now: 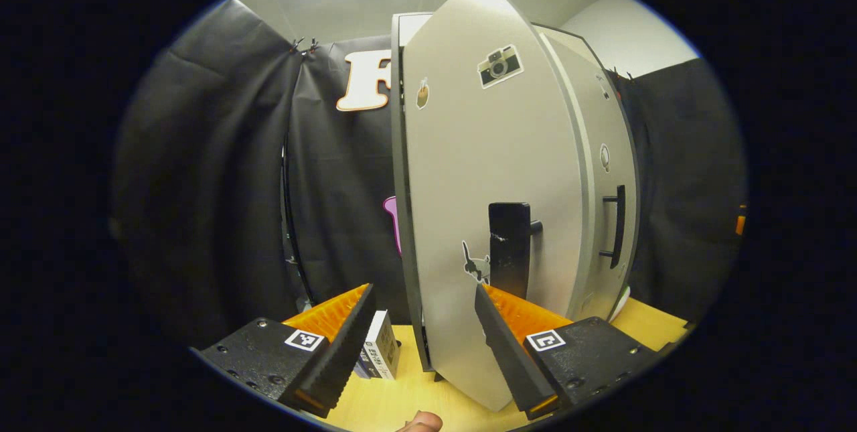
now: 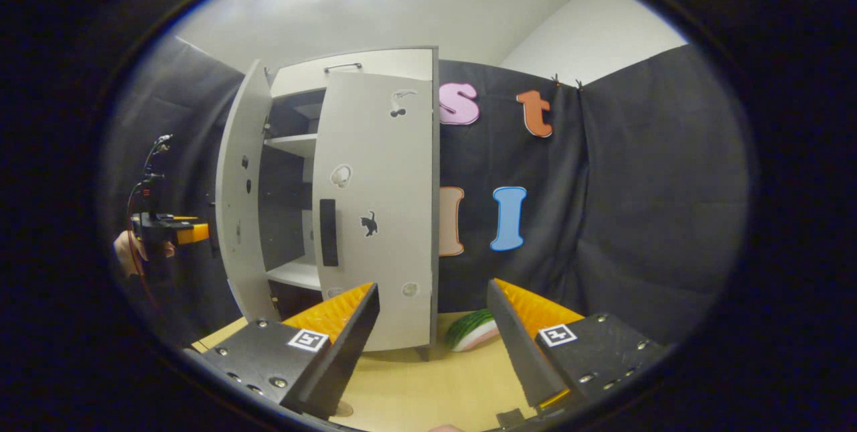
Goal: Grasp the bottle in the cabinet with the left hand and place it on the coaster, then close the right door with the right hand and the left door with the left hand.
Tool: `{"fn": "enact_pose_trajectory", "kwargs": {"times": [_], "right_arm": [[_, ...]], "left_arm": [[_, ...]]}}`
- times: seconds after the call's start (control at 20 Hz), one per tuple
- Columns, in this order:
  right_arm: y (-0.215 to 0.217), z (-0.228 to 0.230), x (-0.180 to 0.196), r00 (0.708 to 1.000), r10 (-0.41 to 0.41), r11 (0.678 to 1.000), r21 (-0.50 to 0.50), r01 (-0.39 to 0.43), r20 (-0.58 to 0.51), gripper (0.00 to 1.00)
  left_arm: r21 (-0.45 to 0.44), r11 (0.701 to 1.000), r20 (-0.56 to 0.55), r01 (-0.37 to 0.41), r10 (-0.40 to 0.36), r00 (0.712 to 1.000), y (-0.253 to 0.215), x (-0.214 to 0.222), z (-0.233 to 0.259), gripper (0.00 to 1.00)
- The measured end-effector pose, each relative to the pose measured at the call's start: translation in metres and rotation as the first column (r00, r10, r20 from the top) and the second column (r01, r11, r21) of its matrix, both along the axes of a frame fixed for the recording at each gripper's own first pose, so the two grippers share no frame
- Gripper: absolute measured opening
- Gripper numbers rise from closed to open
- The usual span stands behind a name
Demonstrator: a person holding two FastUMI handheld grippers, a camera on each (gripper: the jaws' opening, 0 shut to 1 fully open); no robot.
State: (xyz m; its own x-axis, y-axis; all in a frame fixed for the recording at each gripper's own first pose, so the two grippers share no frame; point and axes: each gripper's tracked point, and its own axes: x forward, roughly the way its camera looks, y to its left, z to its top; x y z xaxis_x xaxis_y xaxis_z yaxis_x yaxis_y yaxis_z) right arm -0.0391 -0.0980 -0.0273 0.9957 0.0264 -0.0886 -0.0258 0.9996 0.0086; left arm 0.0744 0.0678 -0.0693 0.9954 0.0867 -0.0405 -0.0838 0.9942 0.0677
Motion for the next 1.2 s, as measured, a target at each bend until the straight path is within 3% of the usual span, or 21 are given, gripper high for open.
{"fn": "enact_pose_trajectory", "kwargs": {"times": [0.1, 0.4, 0.5, 0.6, 0.85, 1.2], "right_arm": [[-0.002, -0.002, -0.004, 1.000, -0.002, 1.000, -0.002, 0.002, -0.007, 0.98], [-0.010, -0.001, -0.022, 1.000, 0.015, 1.000, -0.015, -0.016, -0.013, 0.98], [-0.015, -0.001, -0.031, 1.000, 0.006, 1.000, -0.007, -0.006, -0.022, 0.98], [-0.018, -0.001, -0.043, 1.000, 0.007, 1.000, 0.005, -0.007, -0.027, 0.98], [-0.017, 0.000, -0.067, 0.999, 0.040, 0.999, 0.000, -0.040, -0.010, 0.98], [0.013, 0.009, -0.071, 0.995, 0.096, 0.995, -0.016, -0.096, 0.017, 0.98]], "left_arm": [[0.025, 1.000, 0.000, 0.000, 0.000, 1.000, -0.005, 0.004, 0.001, 0.90], [-0.002, 0.999, -0.020, 0.041, -0.042, 0.999, -0.041, 0.010, -0.007, 0.92], [0.035, 0.999, -0.040, 0.036, -0.035, 0.999, -0.049, 0.009, -0.011, 0.92], [0.062, 0.998, -0.047, 0.008, -0.005, 0.999, -0.050, -0.003, -0.015, 0.92], [-0.011, 0.999, -0.035, 0.034, -0.034, 0.999, -0.067, -0.055, -0.012, 0.92], [-0.048, 0.997, 0.018, -0.052, 0.053, 0.998, -0.051, -0.104, 0.012, 0.92]]}}
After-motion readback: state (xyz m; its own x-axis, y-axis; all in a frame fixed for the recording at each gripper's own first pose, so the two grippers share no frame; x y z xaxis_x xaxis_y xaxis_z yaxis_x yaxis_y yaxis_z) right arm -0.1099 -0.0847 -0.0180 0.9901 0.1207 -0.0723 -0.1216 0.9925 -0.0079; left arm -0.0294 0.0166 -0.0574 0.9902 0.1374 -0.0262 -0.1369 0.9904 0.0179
